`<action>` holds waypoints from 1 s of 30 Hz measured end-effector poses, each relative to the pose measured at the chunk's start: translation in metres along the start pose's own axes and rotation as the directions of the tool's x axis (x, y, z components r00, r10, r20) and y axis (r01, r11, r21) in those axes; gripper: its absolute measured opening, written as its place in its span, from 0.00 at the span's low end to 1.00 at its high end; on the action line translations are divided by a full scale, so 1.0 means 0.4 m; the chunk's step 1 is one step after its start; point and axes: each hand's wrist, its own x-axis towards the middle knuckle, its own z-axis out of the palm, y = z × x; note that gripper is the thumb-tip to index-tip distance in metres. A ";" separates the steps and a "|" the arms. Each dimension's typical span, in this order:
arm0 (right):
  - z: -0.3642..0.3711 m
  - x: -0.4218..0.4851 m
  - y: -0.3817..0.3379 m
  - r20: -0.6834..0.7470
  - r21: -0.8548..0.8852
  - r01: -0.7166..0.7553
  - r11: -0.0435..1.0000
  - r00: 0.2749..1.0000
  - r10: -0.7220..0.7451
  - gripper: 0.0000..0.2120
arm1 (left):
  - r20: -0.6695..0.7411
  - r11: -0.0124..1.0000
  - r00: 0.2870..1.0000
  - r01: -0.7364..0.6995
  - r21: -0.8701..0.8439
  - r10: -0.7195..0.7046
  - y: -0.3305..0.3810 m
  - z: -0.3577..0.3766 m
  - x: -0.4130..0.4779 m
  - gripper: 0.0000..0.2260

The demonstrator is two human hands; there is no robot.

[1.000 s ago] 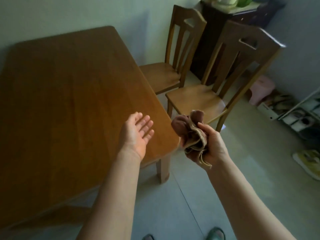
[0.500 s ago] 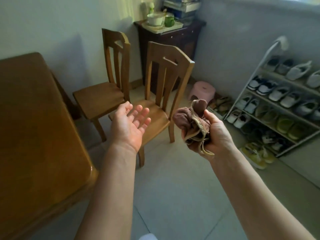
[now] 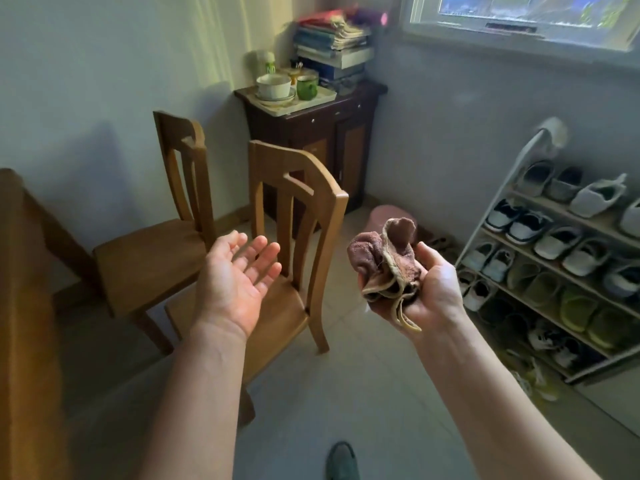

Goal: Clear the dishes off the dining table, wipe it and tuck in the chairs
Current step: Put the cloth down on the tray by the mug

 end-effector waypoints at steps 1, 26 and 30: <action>0.021 0.041 -0.032 0.005 0.005 0.007 1.000 1.000 -0.007 0.21 | -0.010 1.000 1.000 0.003 -0.001 -0.003 0.005 0.032 0.041 0.14; 0.431 1.062 -0.752 0.254 -0.397 0.010 0.918 0.962 0.100 0.22 | 0.002 0.997 0.997 -0.078 0.019 0.078 -0.024 0.906 0.974 0.13; 0.491 1.218 -0.786 0.196 -0.419 -0.101 0.902 0.960 0.198 0.18 | -0.051 0.994 0.994 -0.091 0.067 0.095 -0.014 0.946 1.087 0.11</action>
